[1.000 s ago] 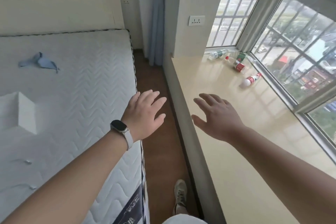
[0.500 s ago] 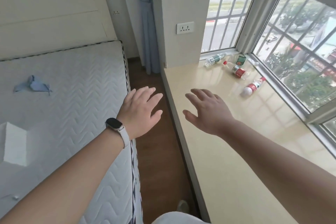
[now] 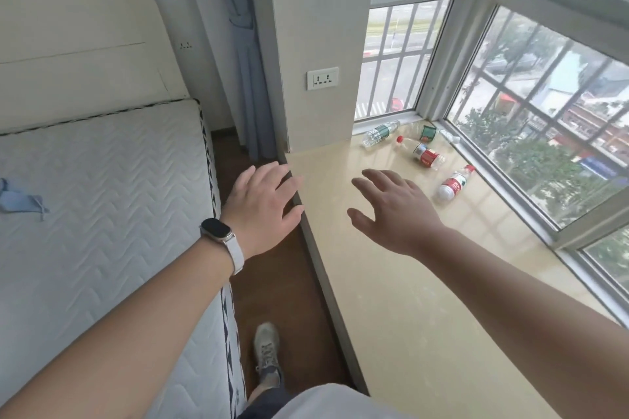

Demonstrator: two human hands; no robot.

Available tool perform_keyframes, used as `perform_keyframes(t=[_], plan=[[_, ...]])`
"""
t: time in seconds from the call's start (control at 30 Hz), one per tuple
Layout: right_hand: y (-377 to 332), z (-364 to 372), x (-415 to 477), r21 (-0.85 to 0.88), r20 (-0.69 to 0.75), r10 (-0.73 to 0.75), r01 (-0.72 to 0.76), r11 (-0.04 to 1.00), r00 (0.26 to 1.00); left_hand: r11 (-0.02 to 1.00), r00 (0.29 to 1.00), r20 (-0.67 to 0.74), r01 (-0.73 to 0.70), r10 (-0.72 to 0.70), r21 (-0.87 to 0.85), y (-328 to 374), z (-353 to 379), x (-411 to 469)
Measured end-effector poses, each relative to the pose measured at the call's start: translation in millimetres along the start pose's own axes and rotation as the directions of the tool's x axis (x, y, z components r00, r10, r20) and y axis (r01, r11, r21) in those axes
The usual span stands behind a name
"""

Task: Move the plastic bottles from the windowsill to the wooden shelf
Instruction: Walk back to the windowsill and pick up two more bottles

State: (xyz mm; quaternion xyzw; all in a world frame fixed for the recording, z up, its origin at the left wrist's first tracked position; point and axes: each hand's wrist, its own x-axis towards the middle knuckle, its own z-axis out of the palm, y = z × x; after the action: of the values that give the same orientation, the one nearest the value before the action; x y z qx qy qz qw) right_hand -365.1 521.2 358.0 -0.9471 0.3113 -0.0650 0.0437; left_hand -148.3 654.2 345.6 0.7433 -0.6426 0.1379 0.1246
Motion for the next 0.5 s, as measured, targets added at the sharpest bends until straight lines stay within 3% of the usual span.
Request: perform_keyframes(t=[0.5], plan=[[-31.6, 10.9, 204.4, -0.131, 0.016, 0.132, -0.129, 0.983, 0.991, 0.993, 0.997, 0.029, -0.063, 0.066, -0.096, -185.3, 48.1, 143.2]])
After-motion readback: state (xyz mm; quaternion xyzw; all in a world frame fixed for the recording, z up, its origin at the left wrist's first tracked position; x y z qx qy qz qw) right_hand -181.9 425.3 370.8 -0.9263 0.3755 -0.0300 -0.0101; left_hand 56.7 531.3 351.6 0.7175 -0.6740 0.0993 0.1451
